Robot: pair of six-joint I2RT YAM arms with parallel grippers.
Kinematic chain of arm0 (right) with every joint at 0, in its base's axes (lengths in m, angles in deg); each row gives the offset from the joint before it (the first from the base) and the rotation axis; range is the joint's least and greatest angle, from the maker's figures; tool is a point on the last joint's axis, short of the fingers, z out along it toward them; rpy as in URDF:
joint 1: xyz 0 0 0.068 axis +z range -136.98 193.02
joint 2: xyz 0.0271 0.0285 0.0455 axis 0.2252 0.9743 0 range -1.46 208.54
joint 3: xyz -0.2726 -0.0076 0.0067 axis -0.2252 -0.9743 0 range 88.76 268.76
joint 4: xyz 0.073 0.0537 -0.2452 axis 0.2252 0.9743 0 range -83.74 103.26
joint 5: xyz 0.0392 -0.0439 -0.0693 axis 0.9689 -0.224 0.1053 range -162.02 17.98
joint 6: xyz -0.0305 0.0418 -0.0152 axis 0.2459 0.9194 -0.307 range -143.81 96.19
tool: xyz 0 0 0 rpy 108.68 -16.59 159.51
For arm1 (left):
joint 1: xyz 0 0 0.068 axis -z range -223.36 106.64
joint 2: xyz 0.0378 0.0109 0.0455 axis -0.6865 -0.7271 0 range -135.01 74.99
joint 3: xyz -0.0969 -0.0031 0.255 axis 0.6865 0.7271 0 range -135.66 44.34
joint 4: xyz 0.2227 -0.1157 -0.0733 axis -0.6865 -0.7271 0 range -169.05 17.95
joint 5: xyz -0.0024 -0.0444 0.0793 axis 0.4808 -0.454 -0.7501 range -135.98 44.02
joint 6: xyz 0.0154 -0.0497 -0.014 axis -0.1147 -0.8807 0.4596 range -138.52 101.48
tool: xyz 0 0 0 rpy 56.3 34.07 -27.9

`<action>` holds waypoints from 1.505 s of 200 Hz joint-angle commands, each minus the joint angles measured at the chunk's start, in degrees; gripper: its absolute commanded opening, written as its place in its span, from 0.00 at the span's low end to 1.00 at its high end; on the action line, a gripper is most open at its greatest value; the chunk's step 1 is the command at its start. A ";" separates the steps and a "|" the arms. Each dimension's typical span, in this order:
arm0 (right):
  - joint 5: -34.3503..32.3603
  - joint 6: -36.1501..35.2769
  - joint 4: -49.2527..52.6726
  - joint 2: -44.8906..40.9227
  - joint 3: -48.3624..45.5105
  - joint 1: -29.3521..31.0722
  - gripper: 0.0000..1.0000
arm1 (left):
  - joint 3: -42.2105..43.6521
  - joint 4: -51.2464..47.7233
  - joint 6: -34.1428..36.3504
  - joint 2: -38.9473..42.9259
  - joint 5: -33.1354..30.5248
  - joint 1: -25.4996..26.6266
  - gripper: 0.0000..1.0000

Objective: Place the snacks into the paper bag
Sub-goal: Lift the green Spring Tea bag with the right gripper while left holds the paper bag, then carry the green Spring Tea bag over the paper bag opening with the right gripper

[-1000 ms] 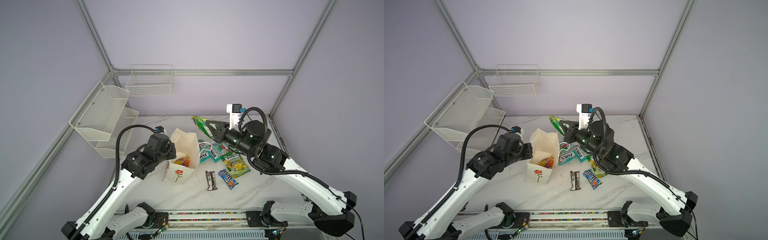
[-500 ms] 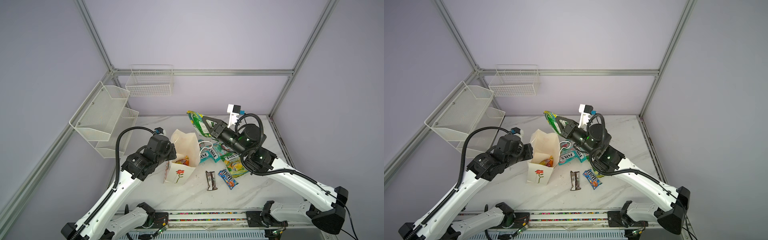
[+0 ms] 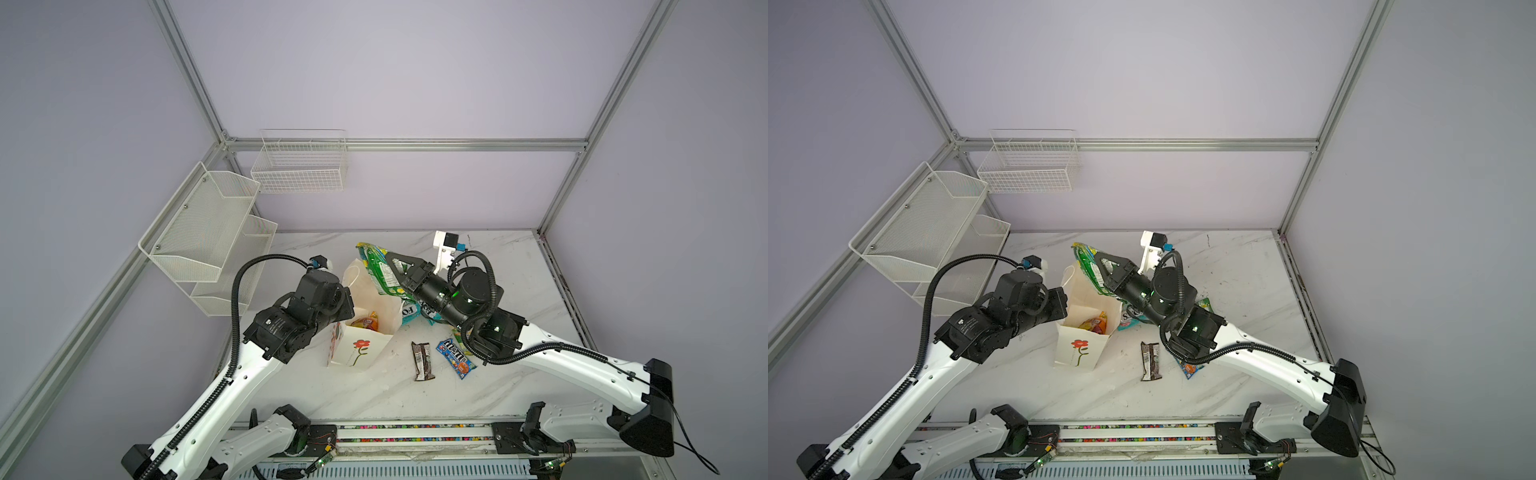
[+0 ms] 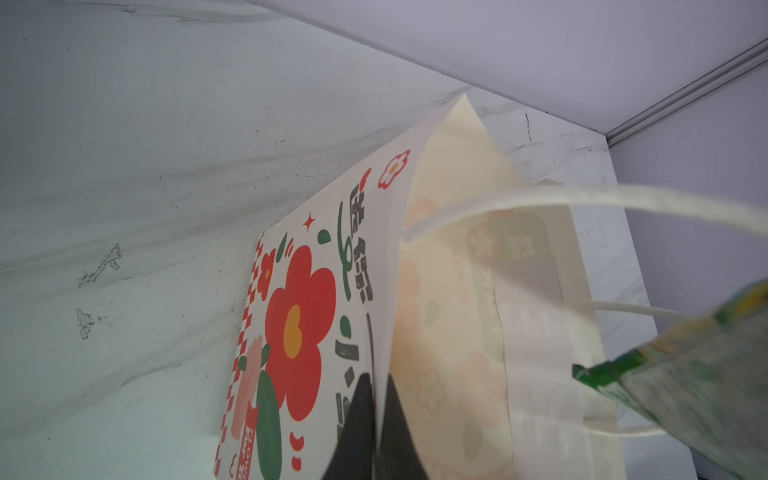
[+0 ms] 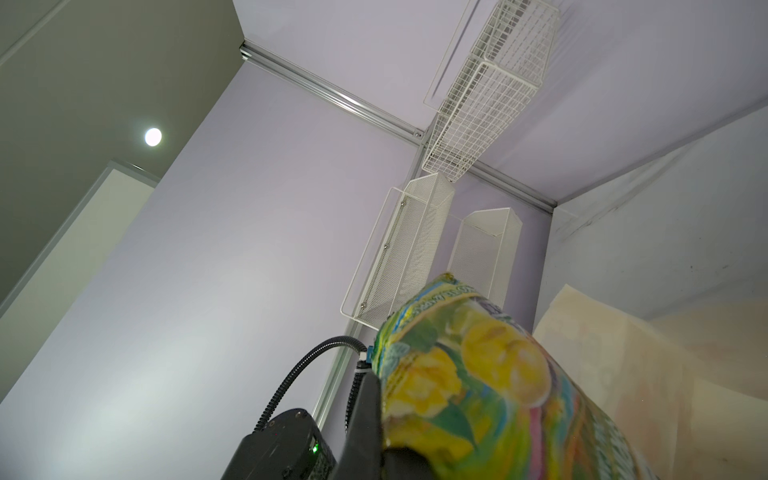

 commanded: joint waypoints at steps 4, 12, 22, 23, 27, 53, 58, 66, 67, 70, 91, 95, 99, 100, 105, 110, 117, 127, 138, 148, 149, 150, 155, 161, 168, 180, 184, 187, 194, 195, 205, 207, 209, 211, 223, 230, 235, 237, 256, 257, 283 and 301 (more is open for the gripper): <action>-3.52 4.58 -7.55 -0.25 -0.57 1.00 0.00 | 1.59 2.94 -1.14 1.18 -1.02 0.71 0.00; -4.07 5.00 -7.71 -0.18 -0.95 1.33 0.00 | 1.52 2.87 -1.29 1.27 -1.17 0.86 0.00; -5.26 5.40 -7.70 -0.38 -1.32 1.80 0.00 | 1.50 3.02 -1.39 1.22 -1.24 0.99 0.00; -5.37 5.45 -7.70 -0.43 -1.37 1.85 0.00 | 1.51 3.03 -1.39 1.27 -1.24 1.02 0.00; -5.86 5.61 -7.58 -0.47 -1.52 1.94 0.00 | 1.45 2.99 -1.47 1.16 -1.35 1.11 0.00; -8.34 6.46 -6.68 -1.46 -2.20 2.43 0.00 | 1.60 3.04 -1.70 1.13 -1.59 1.50 0.00; -8.67 6.59 -6.52 -1.57 -2.42 2.52 0.00 | 1.61 3.04 -1.74 1.13 -1.66 1.58 0.00; -8.99 6.71 -6.53 -1.77 -2.65 2.72 0.00 | 1.69 3.04 -1.83 1.22 -1.93 1.67 0.00; -8.99 6.72 -6.51 -1.78 -2.69 2.71 0.00 | 1.74 3.04 -1.83 1.22 -1.89 1.72 0.00; -9.08 6.76 -6.52 -1.77 -2.74 2.71 0.00 | 1.72 3.04 -1.83 1.22 -1.90 1.76 0.00; -9.13 7.05 -6.39 -1.62 -2.82 2.88 0.00 | 1.87 3.01 -1.96 1.40 -2.14 1.85 0.00; -9.11 7.08 -6.40 -1.51 -2.82 3.00 0.00 | 1.83 3.03 -1.92 1.40 -2.20 1.95 0.00; -9.08 7.01 -6.32 -1.43 -2.79 2.97 0.00 | 1.81 3.04 -1.92 1.40 -2.17 1.94 0.00; -9.08 7.04 -6.31 -1.44 -2.81 3.01 0.00 | 1.80 3.04 -1.92 1.40 -2.19 1.94 0.00; -9.08 7.01 -6.26 -1.36 -2.81 3.04 0.00 | 1.77 3.04 -1.92 1.40 -2.19 1.94 0.00; -9.08 7.04 -6.31 -1.23 -2.77 3.14 0.00 | 1.80 3.04 -1.92 1.40 -2.21 2.02 0.00; -9.16 7.08 -6.26 -1.14 -2.81 3.22 0.00 | 1.73 3.03 -1.92 1.44 -2.20 2.03 0.00; -9.34 7.04 -6.14 -1.17 -2.82 3.31 0.00 | 1.70 3.04 -1.92 1.50 -2.19 2.03 0.00; -9.39 6.90 -6.20 -1.14 -2.81 3.40 0.00 | 1.75 3.04 -1.81 1.64 -2.29 2.11 0.00; -9.44 6.85 -6.26 -1.11 -2.86 3.49 0.00 | 1.81 3.04 -1.74 1.75 -2.37 2.11 0.00; -9.44 6.88 -6.28 -1.14 -2.84 3.49 0.00 | 1.84 3.04 -1.74 1.75 -2.38 2.11 0.00; -9.44 6.84 -6.30 -1.16 -2.88 3.49 0.00 | 1.86 3.04 -1.74 1.75 -2.38 2.11 0.00; -9.46 6.84 -6.30 -1.10 -2.82 3.56 0.00 | 1.79 3.04 -1.74 1.85 -2.35 2.11 0.00; -9.53 6.74 -6.30 -1.13 -2.76 3.58 0.00 | 1.87 3.03 -1.70 1.84 -2.38 2.13 0.00; -9.54 6.82 -6.20 -1.09 -2.81 3.58 0.00 | 1.79 3.04 -1.66 1.92 -2.46 2.12 0.00; -9.53 6.72 -6.06 -0.84 -2.74 3.73 0.00 | 1.78 3.04 -1.57 2.01 -2.46 2.22 0.00; -9.61 6.68 -5.94 -0.90 -2.80 3.75 0.00 | 1.72 3.01 -1.50 2.01 -2.44 2.20 0.00; -9.65 6.72 -5.93 -0.91 -2.75 3.80 0.00 | 1.70 2.99 -1.48 2.01 -2.47 2.20 0.00; -9.76 6.71 -5.80 -0.90 -2.81 3.84 0.00 | 1.68 2.99 -1.47 2.10 -2.38 2.20 0.00; -9.77 6.72 -5.75 -0.91 -2.77 3.89 0.00 | 1.69 2.93 -1.48 2.10 -2.43 2.20 0.00; -10.18 6.64 -5.31 -0.97 -2.81 4.02 0.00 | 1.63 2.93 -1.32 2.19 -2.38 2.20 0.00; -10.30 6.64 -5.22 -0.99 -2.82 4.06 0.00 | 1.59 2.94 -1.31 2.19 -2.45 2.20 0.00; -10.42 6.64 -5.09 -1.02 -2.82 4.10 0.00 | 1.58 2.95 -1.30 2.26 -2.53 2.20 0.00; -10.58 6.64 -4.97 -1.07 -2.78 4.10 0.00 | 1.60 2.95 -1.30 2.27 -2.55 2.20 0.00; -11.33 6.54 -4.44 -1.25 -2.97 4.28 0.00 | 1.45 2.88 -1.22 2.37 -2.54 2.23 0.00; -11.66 6.52 -4.17 -1.33 -2.95 4.35 0.00 | 1.38 2.92 -1.13 2.39 -2.56 2.21 0.00; -11.92 6.48 -3.92 -1.34 -2.96 4.37 0.00 | 1.39 2.86 -1.04 2.42 -2.52 2.27 0.00; -12.01 6.47 -3.78 -1.33 -2.86 4.37 0.00 | 1.33 2.82 -1.04 2.44 -2.59 2.22 0.00; -12.92 6.42 -1.48 -1.18 -2.08 4.55 0.00 | 1.26 2.75 -0.95 2.38 -2.73 2.16 0.00; -12.98 6.40 -1.35 -1.13 -2.06 4.59 0.00 | 1.26 2.76 -0.95 2.37 -2.78 2.18 0.00; -13.54 6.32 0.35 -0.67 -1.43 4.88 0.00 | 0.84 2.69 -0.87 2.10 -2.73 2.20 0.00; -14.17 6.54 1.24 -0.72 -1.69 4.94 0.00 | 0.67 2.77 -0.95 1.85 -2.78 2.20 0.00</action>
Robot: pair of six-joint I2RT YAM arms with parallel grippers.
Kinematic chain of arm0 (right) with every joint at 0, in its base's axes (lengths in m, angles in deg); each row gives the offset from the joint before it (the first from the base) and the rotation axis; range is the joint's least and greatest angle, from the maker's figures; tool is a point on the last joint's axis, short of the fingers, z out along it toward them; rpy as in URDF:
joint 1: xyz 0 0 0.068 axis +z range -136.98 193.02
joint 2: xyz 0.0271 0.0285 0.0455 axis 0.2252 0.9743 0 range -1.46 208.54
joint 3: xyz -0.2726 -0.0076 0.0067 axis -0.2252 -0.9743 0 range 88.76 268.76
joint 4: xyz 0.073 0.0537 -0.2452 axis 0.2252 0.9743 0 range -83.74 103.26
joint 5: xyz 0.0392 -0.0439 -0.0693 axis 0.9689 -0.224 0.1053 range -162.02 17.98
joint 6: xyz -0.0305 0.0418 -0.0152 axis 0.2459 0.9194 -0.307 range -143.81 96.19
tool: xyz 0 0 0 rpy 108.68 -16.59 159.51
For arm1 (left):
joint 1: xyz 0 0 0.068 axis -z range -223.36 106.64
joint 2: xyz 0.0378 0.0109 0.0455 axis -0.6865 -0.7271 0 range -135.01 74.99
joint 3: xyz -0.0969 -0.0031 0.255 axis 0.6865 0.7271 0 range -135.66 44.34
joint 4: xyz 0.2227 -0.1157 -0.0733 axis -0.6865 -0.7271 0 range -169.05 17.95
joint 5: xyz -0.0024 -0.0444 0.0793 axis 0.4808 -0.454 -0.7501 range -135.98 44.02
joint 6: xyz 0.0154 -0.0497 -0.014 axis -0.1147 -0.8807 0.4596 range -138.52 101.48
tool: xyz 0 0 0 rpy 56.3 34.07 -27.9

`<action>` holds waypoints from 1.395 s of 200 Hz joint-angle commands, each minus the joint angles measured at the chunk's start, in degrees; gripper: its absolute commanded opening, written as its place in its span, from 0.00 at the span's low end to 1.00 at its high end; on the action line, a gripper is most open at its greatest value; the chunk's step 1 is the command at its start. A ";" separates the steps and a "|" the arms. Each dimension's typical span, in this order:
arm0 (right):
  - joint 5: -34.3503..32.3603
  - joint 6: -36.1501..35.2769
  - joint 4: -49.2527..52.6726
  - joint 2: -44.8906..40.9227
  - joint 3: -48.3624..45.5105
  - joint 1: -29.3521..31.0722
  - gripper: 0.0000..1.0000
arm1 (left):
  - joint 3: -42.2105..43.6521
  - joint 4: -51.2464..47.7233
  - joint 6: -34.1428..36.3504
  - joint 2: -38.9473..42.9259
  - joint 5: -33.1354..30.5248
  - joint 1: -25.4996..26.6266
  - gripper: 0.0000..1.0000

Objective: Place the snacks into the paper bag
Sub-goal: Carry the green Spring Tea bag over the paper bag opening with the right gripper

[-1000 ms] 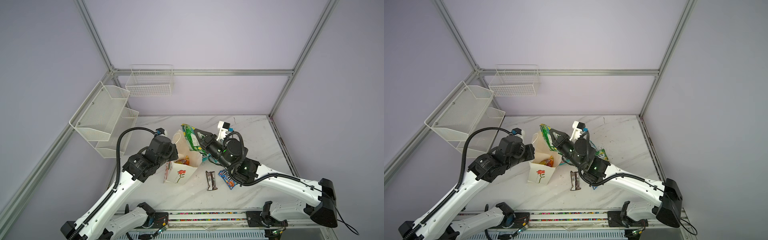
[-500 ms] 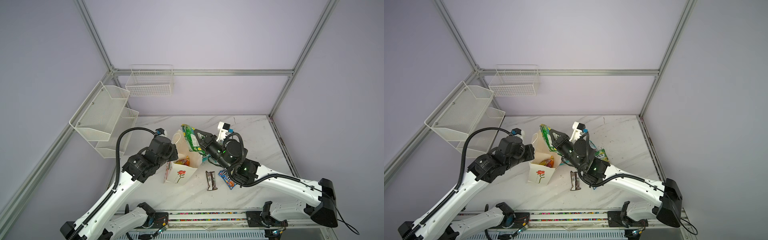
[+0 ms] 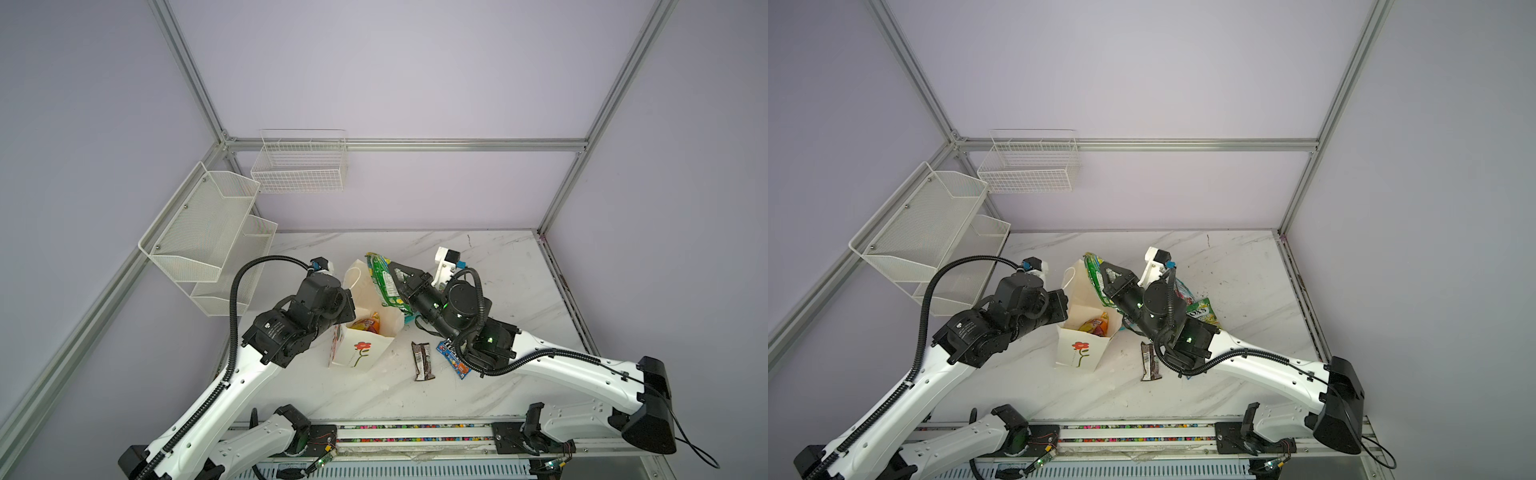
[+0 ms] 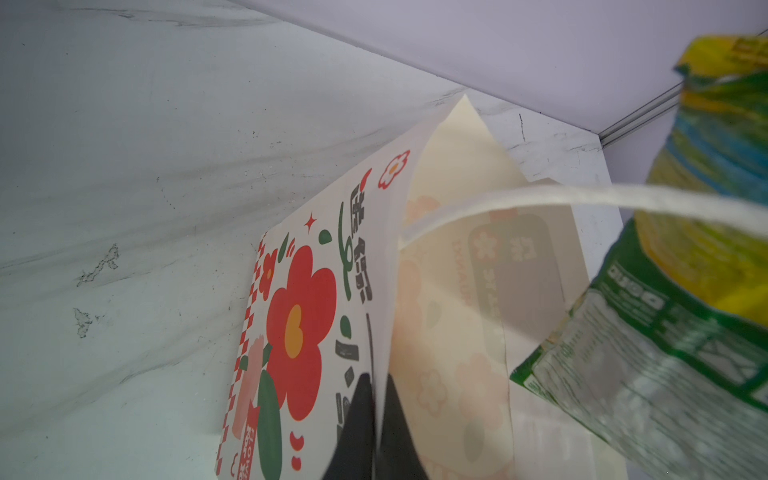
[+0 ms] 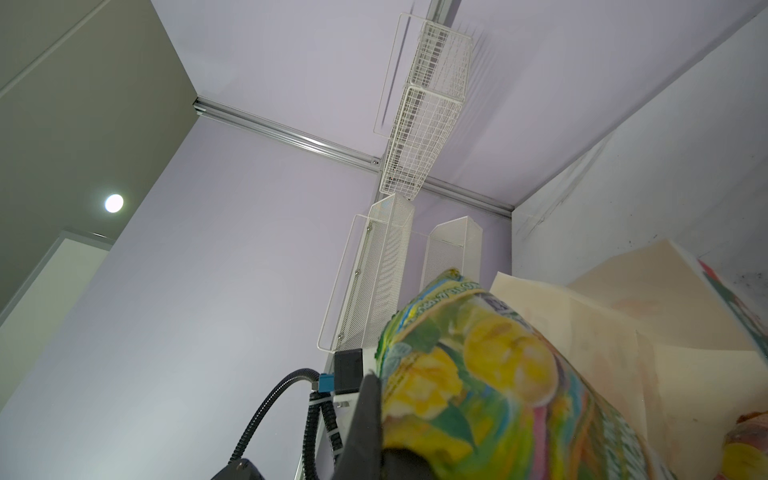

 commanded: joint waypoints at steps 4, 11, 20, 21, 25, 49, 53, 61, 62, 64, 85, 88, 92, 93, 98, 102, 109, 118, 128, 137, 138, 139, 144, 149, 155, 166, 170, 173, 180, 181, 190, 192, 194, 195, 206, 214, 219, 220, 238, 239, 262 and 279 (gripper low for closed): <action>-1.90 0.94 -0.17 -0.84 1.09 0.66 0.00 | 0.62 3.12 -0.38 0.86 -1.12 0.26 0.00; -2.14 1.01 -0.10 -0.92 0.82 0.70 0.00 | 0.61 3.12 -0.38 0.81 -1.04 0.21 0.00; -2.38 1.04 -0.08 -1.02 0.68 0.75 0.00 | 0.70 3.10 -0.38 0.77 -1.10 0.26 0.00; -2.40 1.04 -0.04 -1.07 0.66 0.75 0.00 | 0.70 3.02 -0.38 0.77 -1.11 0.24 0.00; -2.47 1.04 0.07 -1.08 0.67 0.75 0.00 | 0.70 3.09 -0.39 0.77 -1.13 0.30 0.00; -2.69 0.62 1.00 -0.86 1.03 0.83 0.00 | 0.80 3.07 -0.47 0.85 -1.29 0.30 0.00; -2.70 0.33 1.25 -0.67 1.26 0.85 0.00 | 0.85 3.10 -0.53 0.85 -1.24 0.32 0.00; -2.44 0.01 2.22 -0.38 1.82 0.92 0.00 | 0.88 3.12 -0.56 0.80 -1.21 0.30 0.00; -2.43 0.00 2.35 -0.35 1.93 0.88 0.00 | 0.88 3.12 -0.56 0.78 -1.21 0.30 0.00; -2.38 -0.14 2.61 -0.24 2.17 0.91 0.00 | 0.88 3.12 -0.60 0.77 -1.27 0.35 0.00; -2.66 -0.69 4.95 0.40 3.58 1.14 0.00 | 0.93 3.12 -0.74 0.55 -1.23 0.30 0.00; -2.84 -0.69 5.07 0.41 3.63 1.18 0.00 | 0.93 3.08 -0.74 0.51 -1.27 0.30 0.00; -2.97 -0.79 5.25 0.39 3.67 1.26 0.00 | 0.90 3.11 -0.82 0.50 -1.23 0.32 0.00; -3.05 -0.84 5.27 0.38 3.73 1.27 0.00 | 0.94 3.12 -0.82 0.46 -1.22 0.31 0.00; -3.27 -0.86 5.56 0.47 3.82 1.35 0.00 | 0.96 3.11 -0.82 0.42 -1.18 0.30 0.00; -3.45 -0.82 5.83 0.49 3.87 1.44 0.00 | 0.89 3.12 -0.82 0.35 -1.20 0.38 0.00; -3.79 -1.04 6.50 0.63 4.19 1.53 0.00 | 0.97 3.10 -0.82 0.33 -1.13 0.39 0.00; -3.96 -1.27 7.22 1.01 4.58 1.61 0.00 | 0.90 3.12 -0.82 0.40 -1.25 0.37 0.00; -4.01 -1.42 7.52 1.25 4.97 1.79 0.00 | 1.03 3.12 -0.82 0.51 -1.33 0.39 0.00; -3.83 -1.55 7.39 1.61 5.12 1.94 0.00 | 0.99 3.12 -0.74 0.51 -1.34 0.39 0.00; -3.83 -1.57 7.39 1.65 5.16 1.92 0.00 | 1.02 3.12 -0.74 0.55 -1.40 0.39 0.00; -3.79 -1.58 7.39 1.68 5.18 1.95 0.00 | 1.04 3.08 -0.74 0.57 -1.44 0.35 0.00; -3.75 -1.64 7.47 1.78 5.26 2.03 0.00 | 1.00 3.11 -0.74 0.59 -1.42 0.34 0.00; -3.66 -1.82 7.39 2.00 5.46 2.08 0.00 | 1.07 3.12 -0.74 0.59 -1.46 0.39 0.00; -3.61 -1.95 7.42 2.22 5.63 2.15 0.00 | 1.06 3.11 -0.74 0.52 -1.39 0.44 0.00; -3.70 -2.18 7.56 2.53 5.92 2.26 0.00 | 1.06 3.12 -0.74 0.43 -1.47 0.52 0.00; -3.70 -2.26 7.56 2.58 6.03 2.32 0.00 | 1.09 3.12 -0.74 0.46 -1.46 0.48 0.00; -3.76 -2.34 7.56 2.65 6.02 2.37 0.00 | 1.06 3.12 -0.74 0.43 -1.46 0.48 0.00; -3.90 -2.38 7.56 2.67 6.08 2.42 0.00 | 1.06 3.12 -0.78 0.33 -1.45 0.48 0.00; -3.91 -2.43 7.56 2.67 6.08 2.42 0.00 | 1.02 3.12 -0.76 0.33 -1.41 0.48 0.00; -4.24 -2.43 7.65 2.67 6.08 2.54 0.00 | 1.04 3.09 -0.82 0.24 -1.32 0.50 0.00; -4.33 -2.42 7.65 2.60 6.08 2.54 0.00 | 1.05 3.11 -0.82 0.24 -1.32 0.53 0.00; -4.40 -2.44 7.72 2.59 6.04 2.62 0.00 | 0.99 3.12 -0.82 0.24 -1.32 0.49 0.00; -4.40 -2.44 7.72 2.59 6.04 2.62 0.00 | 1.03 3.12 -0.82 0.24 -1.31 0.48 0.00; -4.69 -2.31 7.74 2.49 5.95 2.66 0.00 | 1.06 3.09 -0.82 0.15 -1.33 0.48 0.00; -4.92 -2.30 7.74 2.41 5.98 2.73 0.00 | 0.98 3.12 -0.90 0.15 -1.38 0.46 0.00; -4.89 -2.36 7.74 2.41 5.97 2.77 0.00 | 1.00 3.05 -0.91 0.08 -1.30 0.48 0.00; -4.89 -2.33 7.74 2.41 5.94 2.77 0.00 | 1.03 3.09 -0.91 0.07 -1.30 0.48 0.00; -4.96 -2.34 7.83 2.49 6.04 2.86 0.00 | 1.14 3.16 -1.00 0.06 -1.24 0.57 0.00; -4.97 -2.32 7.83 2.49 6.06 2.86 0.00 | 1.14 3.14 -1.00 0.06 -1.22 0.57 0.00; -4.97 -2.36 7.72 2.75 6.08 3.01 0.00 | 1.31 3.25 -1.16 0.06 -1.26 0.65 0.00; -5.04 -2.34 7.83 3.00 6.12 3.12 0.00 | 1.45 3.37 -1.24 0.15 -1.42 0.62 0.00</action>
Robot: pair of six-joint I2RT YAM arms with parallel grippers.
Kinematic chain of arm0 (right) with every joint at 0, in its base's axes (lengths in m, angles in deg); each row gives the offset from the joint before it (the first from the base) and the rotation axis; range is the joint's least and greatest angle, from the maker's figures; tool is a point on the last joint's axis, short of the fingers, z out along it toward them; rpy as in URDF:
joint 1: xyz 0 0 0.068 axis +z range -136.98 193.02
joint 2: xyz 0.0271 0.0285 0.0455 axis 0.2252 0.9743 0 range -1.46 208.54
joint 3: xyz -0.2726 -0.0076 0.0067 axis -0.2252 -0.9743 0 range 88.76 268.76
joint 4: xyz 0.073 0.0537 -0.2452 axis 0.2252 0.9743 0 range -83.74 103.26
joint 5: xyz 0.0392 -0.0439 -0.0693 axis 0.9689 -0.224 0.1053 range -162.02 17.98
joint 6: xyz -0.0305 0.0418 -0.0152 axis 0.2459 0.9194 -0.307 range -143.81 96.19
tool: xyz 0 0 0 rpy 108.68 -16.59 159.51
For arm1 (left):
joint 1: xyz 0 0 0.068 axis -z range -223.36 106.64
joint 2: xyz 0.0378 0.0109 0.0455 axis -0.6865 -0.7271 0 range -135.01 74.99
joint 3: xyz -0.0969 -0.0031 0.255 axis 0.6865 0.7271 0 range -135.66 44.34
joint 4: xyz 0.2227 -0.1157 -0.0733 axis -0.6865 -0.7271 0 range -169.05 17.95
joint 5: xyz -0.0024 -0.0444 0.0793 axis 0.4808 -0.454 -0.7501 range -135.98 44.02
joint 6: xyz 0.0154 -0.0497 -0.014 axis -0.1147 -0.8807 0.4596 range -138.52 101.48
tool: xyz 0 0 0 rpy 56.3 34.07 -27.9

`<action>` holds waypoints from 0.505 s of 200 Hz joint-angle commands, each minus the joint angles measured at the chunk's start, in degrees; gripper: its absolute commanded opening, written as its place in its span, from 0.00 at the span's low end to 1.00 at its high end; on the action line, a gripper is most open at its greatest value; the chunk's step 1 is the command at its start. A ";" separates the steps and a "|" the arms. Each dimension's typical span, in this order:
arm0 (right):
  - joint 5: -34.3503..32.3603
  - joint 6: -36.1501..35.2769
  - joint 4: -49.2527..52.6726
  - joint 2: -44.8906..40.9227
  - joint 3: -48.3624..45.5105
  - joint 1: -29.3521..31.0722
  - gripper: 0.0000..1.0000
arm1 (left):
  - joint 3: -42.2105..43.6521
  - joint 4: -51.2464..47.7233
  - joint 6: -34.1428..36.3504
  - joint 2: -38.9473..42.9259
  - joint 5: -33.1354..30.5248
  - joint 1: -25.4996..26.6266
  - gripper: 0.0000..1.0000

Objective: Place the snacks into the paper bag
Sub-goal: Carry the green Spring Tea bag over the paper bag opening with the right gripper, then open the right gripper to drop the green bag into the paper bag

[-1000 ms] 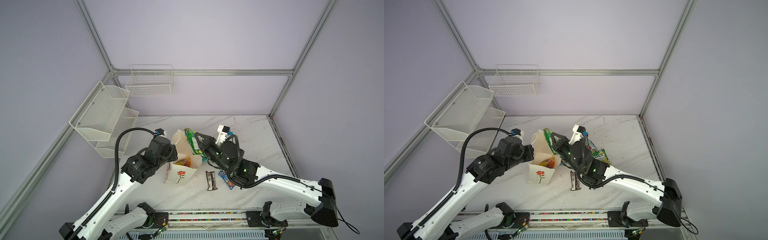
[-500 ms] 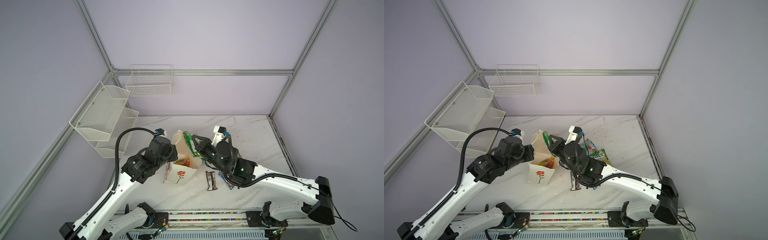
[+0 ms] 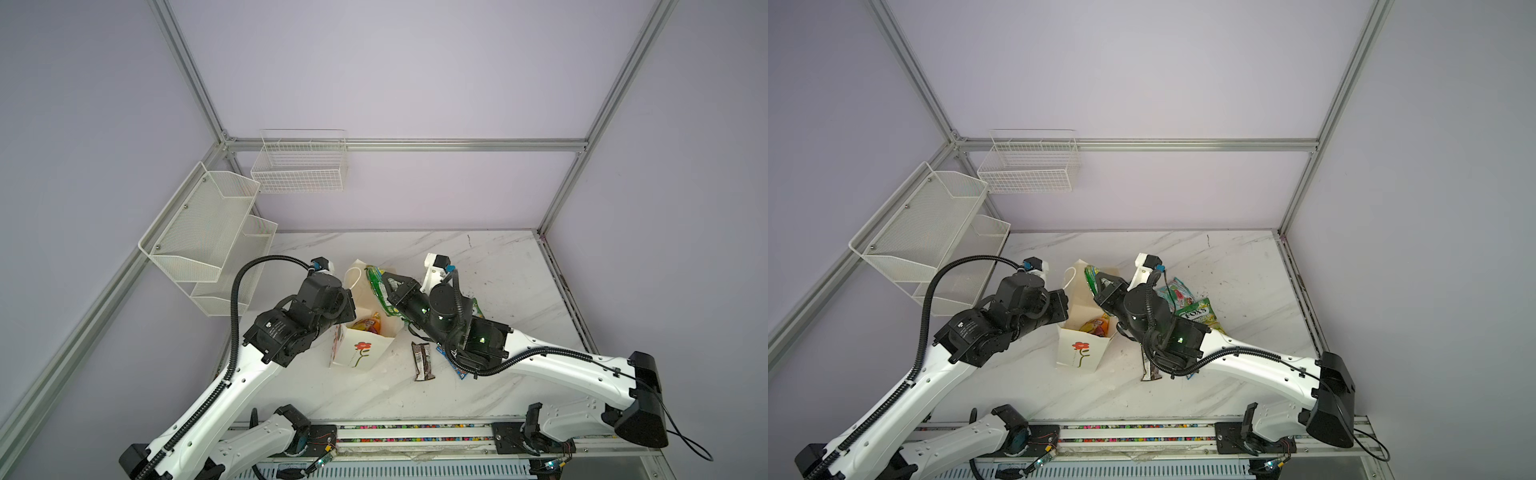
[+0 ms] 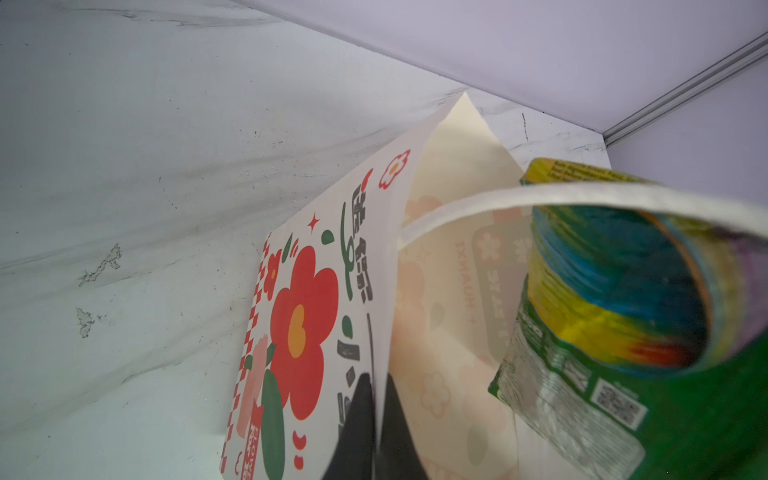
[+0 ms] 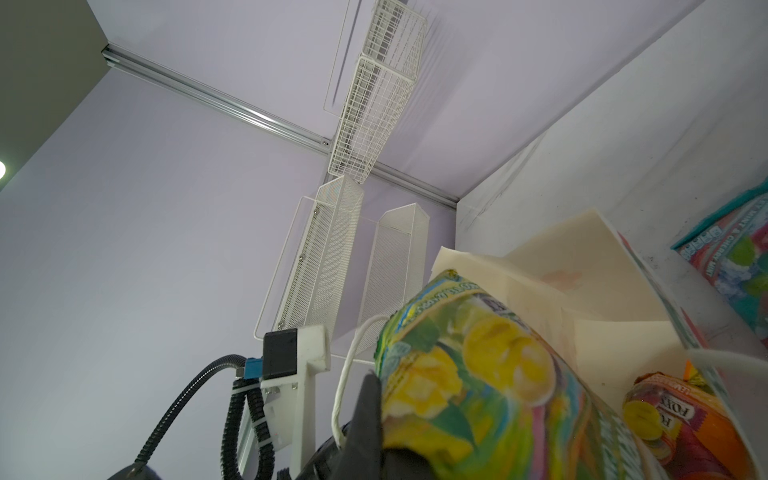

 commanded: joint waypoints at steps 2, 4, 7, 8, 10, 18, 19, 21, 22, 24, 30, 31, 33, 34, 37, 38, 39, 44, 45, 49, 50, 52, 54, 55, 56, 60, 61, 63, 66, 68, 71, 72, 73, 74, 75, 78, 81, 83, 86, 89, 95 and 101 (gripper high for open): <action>-1.41 -0.06 -1.53 0.02 2.42 0.61 0.00 | 1.47 3.36 -1.19 0.46 -1.04 0.32 0.00; -1.41 -0.04 -1.53 0.02 2.43 0.62 0.00 | 1.47 3.40 -1.20 0.46 -1.10 0.32 0.00; -1.41 -0.01 -1.53 0.03 2.42 0.65 0.00 | 1.51 3.41 -1.21 0.46 -1.05 0.33 0.00; -1.46 0.00 -1.53 0.03 2.42 0.68 0.00 | 1.54 3.36 -1.20 0.46 -1.08 0.33 0.00; -1.42 0.00 -1.53 0.09 2.41 0.71 0.00 | 1.56 3.40 -1.20 0.52 -1.15 0.33 0.00; -1.41 -0.01 -1.53 0.11 2.46 0.71 0.00 | 1.69 3.41 -1.20 0.55 -1.14 0.33 0.00; -1.41 -0.01 -1.53 0.11 2.43 0.71 0.00 | 1.67 3.41 -1.20 0.55 -1.13 0.33 0.00; -1.41 0.00 -1.53 0.11 2.42 0.76 0.00 | 1.66 3.41 -1.20 0.59 -1.12 0.33 0.00; -1.48 -0.07 -1.53 0.11 2.41 0.79 0.00 | 1.66 3.41 -1.20 0.61 -1.12 0.33 0.00; -1.43 -0.02 -1.53 0.18 2.41 0.80 0.00 | 1.72 3.41 -1.20 0.67 -1.18 0.33 0.00; -1.50 -0.01 -1.53 0.20 2.42 0.80 0.00 | 1.82 3.41 -1.20 0.63 -1.20 0.33 0.00; -1.50 0.00 -1.53 0.20 2.46 0.80 0.00 | 1.87 3.41 -1.20 0.63 -1.20 0.33 0.00; -1.50 -0.07 -1.59 0.25 2.42 0.80 0.00 | 1.90 3.41 -1.22 0.68 -1.16 0.33 0.00; -1.50 -0.04 -1.60 0.27 2.42 0.80 0.00 | 1.91 3.41 -1.21 0.66 -1.18 0.33 0.00; -1.51 -0.05 -1.66 0.29 2.43 0.80 0.00 | 1.89 3.41 -1.28 0.70 -1.08 0.33 0.00; -1.50 -0.07 -1.68 0.29 2.47 0.80 0.00 | 1.91 3.41 -1.28 0.71 -1.10 0.33 0.00; -1.50 -0.04 -1.69 0.33 2.44 0.80 0.00 | 1.95 3.41 -1.28 0.72 -1.11 0.33 0.00; -1.46 -0.11 -1.78 0.44 2.43 0.80 0.00 | 1.92 3.41 -1.29 0.72 -1.11 0.37 0.00; -1.48 -0.14 -1.79 0.45 2.51 0.80 0.00 | 1.96 3.41 -1.29 0.76 -1.12 0.35 0.00; -1.43 -0.09 -1.72 0.52 2.54 0.80 0.00 | 2.00 3.41 -1.29 0.71 -1.07 0.40 0.00; -1.42 -0.09 -1.71 0.54 2.56 0.76 0.00 | 1.96 3.41 -1.29 0.72 -1.01 0.36 0.00; -1.41 -0.13 -1.70 0.59 2.58 0.79 0.00 | 1.95 3.41 -1.33 0.72 -1.00 0.40 0.00; -1.41 -0.06 -1.70 0.63 2.58 0.78 0.00 | 1.97 3.41 -1.30 0.74 -1.02 0.41 0.00; -1.41 -0.12 -1.70 0.68 2.63 0.79 0.00 | 1.99 3.41 -1.29 0.78 -1.03 0.41 0.00; -1.41 -0.10 -1.70 0.70 2.65 0.84 0.00 | 1.95 3.41 -1.29 0.79 -1.03 0.41 0.00; -1.37 -0.10 -1.70 0.73 2.67 0.86 0.00 | 1.99 3.41 -1.29 0.81 -1.03 0.37 0.00; -1.35 -0.09 -1.75 0.77 2.67 0.88 0.00 | 2.00 3.41 -1.33 0.81 -1.03 0.39 0.00; -1.33 -0.07 -1.78 0.81 2.67 0.91 0.00 | 2.07 3.41 -1.36 0.81 -0.96 0.41 0.00; -1.25 -0.05 -1.83 0.82 2.67 0.89 0.00 | 2.07 3.41 -1.37 0.87 -0.95 0.41 0.00; -1.24 -0.02 -1.87 0.82 2.59 0.89 0.00 | 2.09 3.41 -1.37 0.89 -0.97 0.41 0.00; -1.16 0.04 -1.94 0.82 2.58 0.89 0.00 | 2.06 3.41 -1.37 0.90 -0.95 0.41 0.00; -1.20 0.06 -1.95 0.82 2.54 0.89 0.00 | 2.08 3.41 -1.37 0.90 -0.94 0.41 0.00; -1.13 0.07 -2.00 0.82 2.56 0.89 0.00 | 2.08 3.41 -1.37 0.90 -0.99 0.41 0.00; -1.14 0.04 -2.03 0.82 2.53 0.89 0.00 | 2.04 3.41 -1.37 0.90 -1.01 0.41 0.00; -1.10 0.02 -2.04 0.82 2.51 0.89 0.00 | 2.02 3.41 -1.42 0.90 -1.02 0.41 0.00; -1.00 0.07 -2.17 0.82 2.52 0.89 0.00 | 2.12 3.41 -1.46 0.94 -1.03 0.41 0.00; -0.91 0.12 -2.22 0.82 2.45 0.89 0.00 | 2.14 3.41 -1.39 0.98 -0.99 0.41 0.00; -0.89 0.14 -2.29 0.82 2.44 0.89 0.00 | 2.13 3.41 -1.42 0.98 -1.00 0.41 0.00; -0.84 0.17 -2.36 0.82 2.41 0.89 0.00 | 2.15 3.41 -1.46 0.98 -0.99 0.41 0.00; -0.81 0.17 -2.40 0.82 2.46 0.89 0.00 | 2.18 3.41 -1.46 0.98 -1.02 0.39 0.00; -0.80 0.17 -2.40 0.81 2.41 0.91 0.00 | 2.13 3.41 -1.46 0.98 -0.89 0.42 0.00; -0.71 0.20 -2.41 0.82 2.41 0.92 0.00 | 2.22 3.34 -1.46 0.98 -0.93 0.41 0.00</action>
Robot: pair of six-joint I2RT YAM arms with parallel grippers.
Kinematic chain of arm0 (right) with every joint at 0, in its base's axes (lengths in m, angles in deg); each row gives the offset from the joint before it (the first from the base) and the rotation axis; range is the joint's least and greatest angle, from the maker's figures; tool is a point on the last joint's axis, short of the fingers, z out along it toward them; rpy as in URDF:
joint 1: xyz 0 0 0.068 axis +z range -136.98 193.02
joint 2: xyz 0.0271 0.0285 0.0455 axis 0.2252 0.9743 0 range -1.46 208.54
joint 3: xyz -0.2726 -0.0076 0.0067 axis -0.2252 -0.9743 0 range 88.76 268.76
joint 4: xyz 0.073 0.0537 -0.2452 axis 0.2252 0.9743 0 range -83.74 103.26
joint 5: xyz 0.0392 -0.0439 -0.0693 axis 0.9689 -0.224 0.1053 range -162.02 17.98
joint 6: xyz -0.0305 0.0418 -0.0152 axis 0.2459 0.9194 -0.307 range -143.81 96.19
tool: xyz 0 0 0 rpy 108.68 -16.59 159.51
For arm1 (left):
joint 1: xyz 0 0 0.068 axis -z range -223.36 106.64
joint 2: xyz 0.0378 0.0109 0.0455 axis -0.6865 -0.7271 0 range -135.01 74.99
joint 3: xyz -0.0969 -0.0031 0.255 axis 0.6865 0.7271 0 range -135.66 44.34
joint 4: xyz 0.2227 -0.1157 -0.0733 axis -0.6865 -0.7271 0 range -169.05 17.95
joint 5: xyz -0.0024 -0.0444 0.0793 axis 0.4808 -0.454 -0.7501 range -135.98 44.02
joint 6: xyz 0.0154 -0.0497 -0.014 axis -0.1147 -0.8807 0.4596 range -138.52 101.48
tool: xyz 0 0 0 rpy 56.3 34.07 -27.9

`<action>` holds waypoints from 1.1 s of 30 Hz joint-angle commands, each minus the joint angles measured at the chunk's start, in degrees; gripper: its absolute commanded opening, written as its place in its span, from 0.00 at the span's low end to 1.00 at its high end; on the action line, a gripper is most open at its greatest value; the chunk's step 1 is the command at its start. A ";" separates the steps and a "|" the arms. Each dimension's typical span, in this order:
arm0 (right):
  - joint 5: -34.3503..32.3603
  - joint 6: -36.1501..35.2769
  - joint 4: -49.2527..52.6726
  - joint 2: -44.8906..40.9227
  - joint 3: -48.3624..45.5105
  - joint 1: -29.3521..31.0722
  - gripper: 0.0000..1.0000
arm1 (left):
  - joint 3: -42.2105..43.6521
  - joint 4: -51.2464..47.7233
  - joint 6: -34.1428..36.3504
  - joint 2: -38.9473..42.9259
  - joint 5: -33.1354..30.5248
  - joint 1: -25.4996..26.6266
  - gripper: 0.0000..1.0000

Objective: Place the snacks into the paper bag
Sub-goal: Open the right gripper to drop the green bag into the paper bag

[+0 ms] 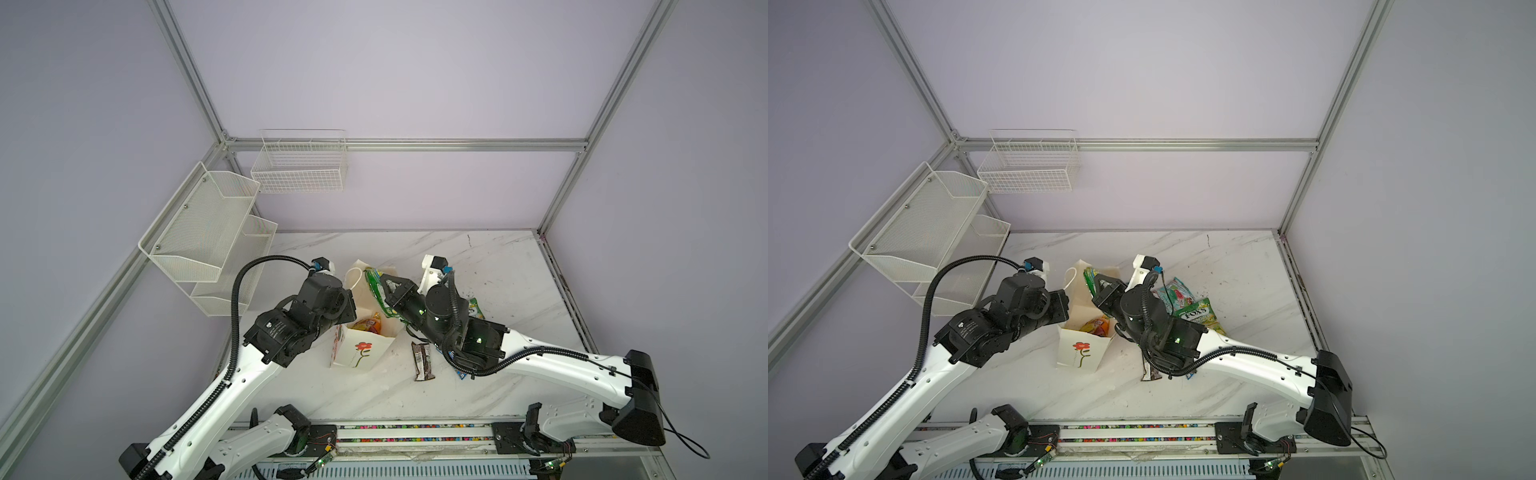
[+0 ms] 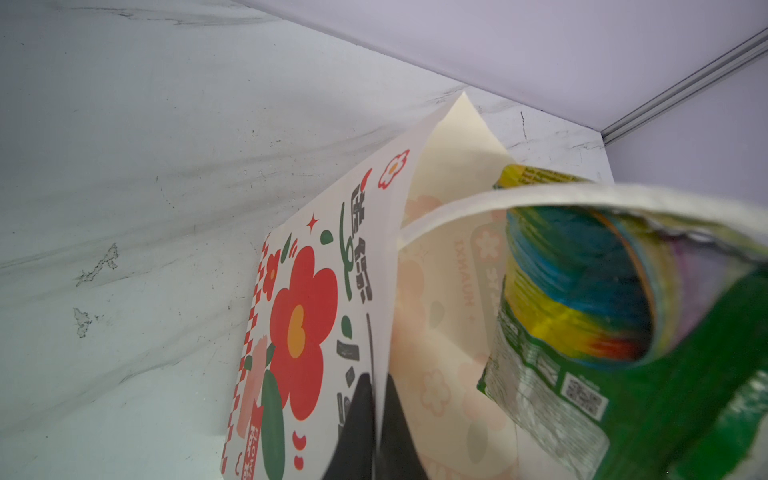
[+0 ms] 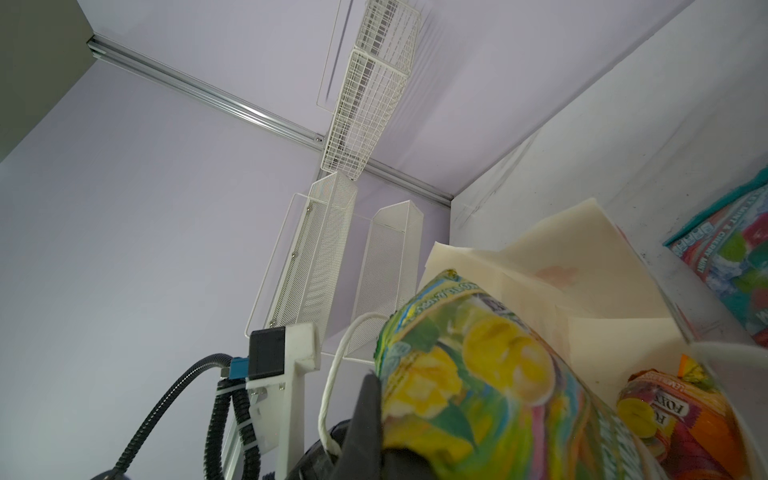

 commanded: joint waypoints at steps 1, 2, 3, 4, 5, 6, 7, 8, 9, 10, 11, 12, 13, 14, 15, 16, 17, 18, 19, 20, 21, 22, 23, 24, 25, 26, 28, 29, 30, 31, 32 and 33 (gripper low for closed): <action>-0.27 0.26 -2.51 -0.14 2.30 0.51 0.00 | 1.94 3.22 -1.37 0.96 -0.87 0.26 0.00; -0.27 0.28 -2.56 -0.14 2.37 0.50 0.00 | 1.96 3.25 -1.37 1.02 -0.88 0.27 0.00; -0.27 0.25 -2.51 -0.14 2.45 0.50 0.00 | 1.96 3.25 -1.46 1.05 -0.85 0.33 0.00; -0.29 0.26 -2.43 -0.14 2.46 0.54 0.00 | 1.98 3.31 -1.46 1.05 -0.85 0.33 0.00; -0.42 0.19 -2.43 -0.14 2.45 0.50 0.00 | 2.06 3.34 -1.54 1.05 -0.91 0.35 0.00; -0.36 0.29 -2.34 -0.14 2.43 0.50 0.00 | 2.11 3.33 -1.55 1.05 -0.85 0.35 0.00; -0.36 0.33 -2.34 1.23 2.41 0.50 0.00 | 2.14 3.34 -1.55 1.05 -0.84 0.34 0.00; -0.30 0.28 -2.42 1.26 2.48 0.50 0.00 | 2.13 3.34 -1.55 1.05 -0.85 0.35 0.00; -0.19 0.32 -2.56 1.35 2.47 0.52 0.00 | 2.09 3.34 -1.55 1.07 -0.89 0.35 0.00; -0.05 0.33 -2.68 1.45 2.56 0.50 0.03 | 2.11 3.30 -1.55 1.05 -0.85 0.35 0.00; 0.10 0.19 -2.76 1.59 2.61 0.50 0.08 | 2.14 3.34 -1.55 1.05 -0.88 0.36 0.00; 0.29 0.00 -2.86 1.61 2.79 0.50 0.13 | 2.09 3.39 -1.51 1.05 -0.91 0.42 0.00; 0.47 -0.10 -2.95 1.83 2.91 0.50 0.18 | 2.05 3.36 -1.46 0.97 -0.92 0.41 0.00; 0.59 -0.34 -2.94 1.85 3.09 0.51 0.21 | 2.03 3.36 -1.46 0.96 -0.88 0.44 0.00; 0.65 -0.49 -2.88 1.96 3.26 0.50 0.23 | 2.02 3.43 -1.46 0.96 -0.90 0.44 0.00; 0.67 -0.55 -2.87 1.91 3.27 0.50 0.26 | 2.01 3.37 -1.42 0.96 -0.96 0.39 0.00; 0.69 -0.60 -2.80 1.92 3.40 0.48 0.31 | 1.90 3.35 -1.37 0.89 -0.96 0.39 0.00; 0.62 -0.73 -2.78 1.88 3.45 0.50 0.34 | 1.95 3.39 -1.37 0.88 -0.99 0.44 0.00; 0.61 -0.81 -2.68 1.78 3.52 0.50 0.35 | 1.89 3.41 -1.34 0.88 -1.00 0.43 0.00; 0.61 -0.97 -2.69 1.79 3.53 0.50 0.35 | 1.94 3.42 -1.29 0.96 -1.08 0.44 0.00; 0.68 -0.91 -2.78 1.62 3.50 0.50 0.35 | 1.88 3.42 -1.29 0.96 -1.17 0.43 0.00; 0.65 -1.06 -2.84 1.54 3.45 0.50 0.35 | 1.87 3.36 -1.29 0.88 -1.10 0.40 0.00; 0.85 -1.27 -2.95 1.52 3.59 0.50 0.38 | 1.85 3.38 -1.22 0.87 -1.10 0.43 0.00; 0.99 -1.59 -2.95 1.52 3.67 0.52 0.40 | 1.78 3.43 -1.26 0.87 -1.18 0.43 0.00; 1.19 -1.77 -2.95 1.50 3.77 0.50 0.41 | 1.76 3.39 -1.20 0.83 -1.18 0.44 0.00; 1.44 -2.09 -2.95 1.44 3.95 0.53 0.41 | 1.71 3.35 -1.20 0.79 -1.13 0.43 0.00; 1.73 -2.55 -3.13 1.22 4.03 0.50 0.41 | 1.70 3.41 -1.13 0.79 -1.18 0.42 0.00; 1.86 -2.90 -3.21 1.14 4.00 0.50 0.41 | 1.68 3.38 -1.11 0.79 -1.25 0.44 0.00; 2.11 -3.47 -3.29 1.08 3.97 0.49 0.41 | 1.75 3.34 -1.11 0.79 -1.23 0.43 0.00; 2.35 -4.22 -3.24 0.89 4.02 0.50 0.42 | 1.84 3.43 -1.11 0.88 -1.34 0.44 0.00; 2.62 -5.05 -3.01 0.75 4.06 0.50 0.42 | 1.90 3.37 -1.11 0.96 -1.34 0.44 0.00; 2.63 -5.88 -2.64 0.52 4.16 0.50 0.43 | 2.10 3.40 -1.07 1.05 -1.39 0.44 0.00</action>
